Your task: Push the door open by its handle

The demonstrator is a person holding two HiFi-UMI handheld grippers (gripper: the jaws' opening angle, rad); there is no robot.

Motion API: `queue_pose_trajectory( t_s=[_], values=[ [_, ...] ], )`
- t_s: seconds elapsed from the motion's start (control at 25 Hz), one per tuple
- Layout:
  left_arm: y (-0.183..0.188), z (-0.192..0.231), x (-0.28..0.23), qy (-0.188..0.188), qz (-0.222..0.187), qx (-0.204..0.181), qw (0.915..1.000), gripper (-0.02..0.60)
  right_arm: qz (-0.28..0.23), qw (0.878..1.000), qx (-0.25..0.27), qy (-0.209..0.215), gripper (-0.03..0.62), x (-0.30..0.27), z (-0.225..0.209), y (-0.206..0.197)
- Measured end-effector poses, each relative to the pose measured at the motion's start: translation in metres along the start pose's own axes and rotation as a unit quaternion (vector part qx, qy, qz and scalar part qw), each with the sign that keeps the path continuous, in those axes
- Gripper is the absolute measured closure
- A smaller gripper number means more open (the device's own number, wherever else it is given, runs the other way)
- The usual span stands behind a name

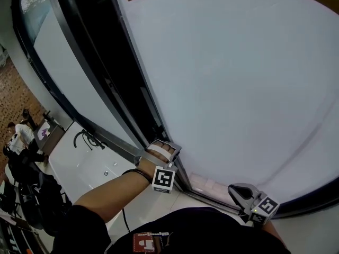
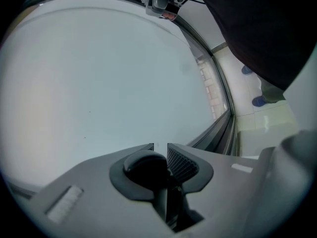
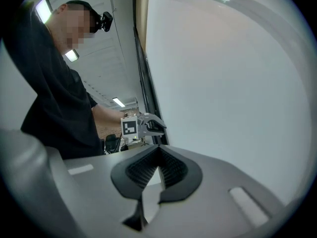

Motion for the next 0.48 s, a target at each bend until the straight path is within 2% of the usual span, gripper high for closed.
queue_pose_trajectory(
  t_s=[0.12,0.32,0.48],
  values=[
    [0.006,0.003,0.005,-0.002,-0.019,0.024,0.9995,0.509,-0.007,1.000,0.006,0.009,0.594,-0.006,0.001,0.002],
    [0.005,0.003,0.006,0.010,-0.014,0.016,0.9997,0.506,-0.015,1.000,0.015,0.018,0.594,-0.009,0.002,0.009],
    [0.002,-0.003,0.001,0.014,-0.003,0.000,0.9999,0.502,-0.036,0.999,-0.005,0.022,0.594,-0.012,0.002,0.012]
  ],
)
Point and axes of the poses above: the fingertips, and each gripper's own axes: x backward along the fingers, z to its left, y out of its top, the point moved 3 cm from there along x, backward along the fingers, and after that the axes turned 2 degrees about z, right-handed, at the moved point
